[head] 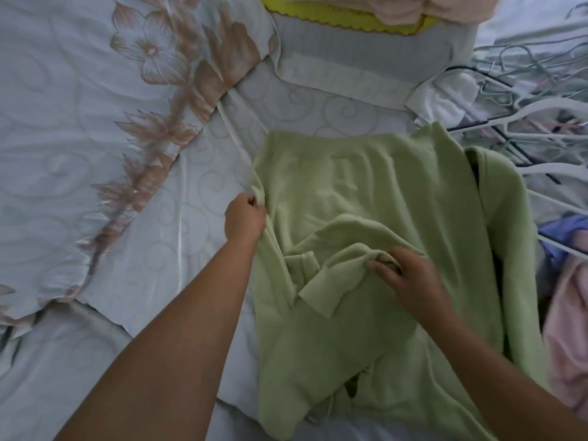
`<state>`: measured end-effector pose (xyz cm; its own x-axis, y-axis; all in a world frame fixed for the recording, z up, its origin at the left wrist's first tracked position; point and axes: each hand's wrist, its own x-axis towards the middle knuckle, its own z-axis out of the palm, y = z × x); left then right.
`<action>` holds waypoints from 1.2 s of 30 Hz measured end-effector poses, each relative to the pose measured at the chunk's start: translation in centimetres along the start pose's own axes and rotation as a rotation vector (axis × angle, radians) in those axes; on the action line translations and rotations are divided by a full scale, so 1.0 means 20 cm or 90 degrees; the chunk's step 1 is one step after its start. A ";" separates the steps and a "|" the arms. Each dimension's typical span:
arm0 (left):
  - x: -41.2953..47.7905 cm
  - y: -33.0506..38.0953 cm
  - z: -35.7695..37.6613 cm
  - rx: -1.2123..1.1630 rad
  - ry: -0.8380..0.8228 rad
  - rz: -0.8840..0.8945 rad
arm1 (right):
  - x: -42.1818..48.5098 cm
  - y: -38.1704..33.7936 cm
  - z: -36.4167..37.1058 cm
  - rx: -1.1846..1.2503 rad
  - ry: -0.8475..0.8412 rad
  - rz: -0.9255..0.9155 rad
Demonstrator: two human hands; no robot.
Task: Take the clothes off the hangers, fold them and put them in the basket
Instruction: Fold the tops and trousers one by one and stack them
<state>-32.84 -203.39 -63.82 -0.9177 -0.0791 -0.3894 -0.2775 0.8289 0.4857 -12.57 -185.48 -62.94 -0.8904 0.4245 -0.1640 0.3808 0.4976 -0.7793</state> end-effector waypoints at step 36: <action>-1.22 -0.70 0.02 -0.110 -0.145 0.129 | 0.01 -0.45 -0.55 0.663 0.200 0.240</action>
<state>-6.54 -212.78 -61.42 -0.8775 0.2190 -0.4267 -0.1582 0.7078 0.6885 -13.40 -181.56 -49.38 -0.6070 0.6560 -0.4487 0.0892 -0.5047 -0.8586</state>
